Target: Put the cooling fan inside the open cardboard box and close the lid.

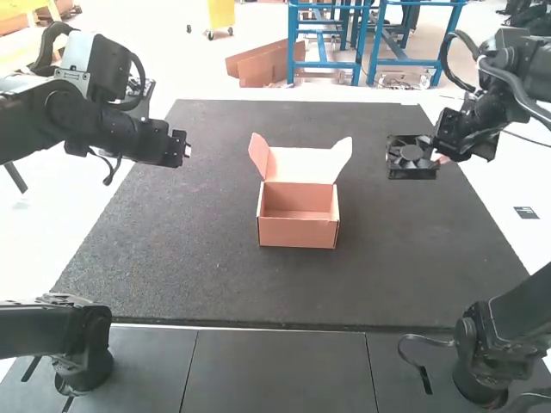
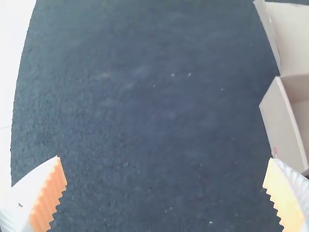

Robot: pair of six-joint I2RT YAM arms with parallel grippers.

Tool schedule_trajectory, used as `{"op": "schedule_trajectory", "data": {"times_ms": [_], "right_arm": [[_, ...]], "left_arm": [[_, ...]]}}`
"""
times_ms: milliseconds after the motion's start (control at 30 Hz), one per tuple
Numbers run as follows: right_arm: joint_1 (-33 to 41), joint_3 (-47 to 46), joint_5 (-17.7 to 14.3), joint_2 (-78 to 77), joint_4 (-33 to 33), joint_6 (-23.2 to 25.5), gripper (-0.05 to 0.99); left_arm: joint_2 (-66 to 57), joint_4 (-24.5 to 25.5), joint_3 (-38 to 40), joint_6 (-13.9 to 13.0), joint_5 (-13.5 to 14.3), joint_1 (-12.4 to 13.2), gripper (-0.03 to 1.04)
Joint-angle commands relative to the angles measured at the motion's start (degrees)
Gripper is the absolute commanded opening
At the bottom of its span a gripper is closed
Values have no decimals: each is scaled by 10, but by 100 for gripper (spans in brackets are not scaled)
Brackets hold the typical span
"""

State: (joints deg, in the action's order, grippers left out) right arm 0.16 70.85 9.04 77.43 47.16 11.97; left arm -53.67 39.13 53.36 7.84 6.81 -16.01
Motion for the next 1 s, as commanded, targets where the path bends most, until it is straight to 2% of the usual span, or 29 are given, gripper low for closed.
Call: {"op": "schedule_trajectory", "data": {"times_ms": [0, 267, 500, 733, 967], "right_arm": [[48, 50, 30, -16, 6, 45, -2], [167, 89, 27, -5, 20, 102, -2], [253, 87, 10, 6, 23, 126, -2], [293, 89, 2, 47, 14, 162, -2], [303, 82, 9, 87, -43, 201, -2]], "left_arm": [[6, -4, -1, 3, 11, 5, 97], [7, -5, -4, 3, 14, 5, 97], [8, -7, -4, 3, 14, 5, 97], [8, -6, -4, 3, 14, 5, 97], [8, -8, -6, 6, 15, 6, 97]]}}
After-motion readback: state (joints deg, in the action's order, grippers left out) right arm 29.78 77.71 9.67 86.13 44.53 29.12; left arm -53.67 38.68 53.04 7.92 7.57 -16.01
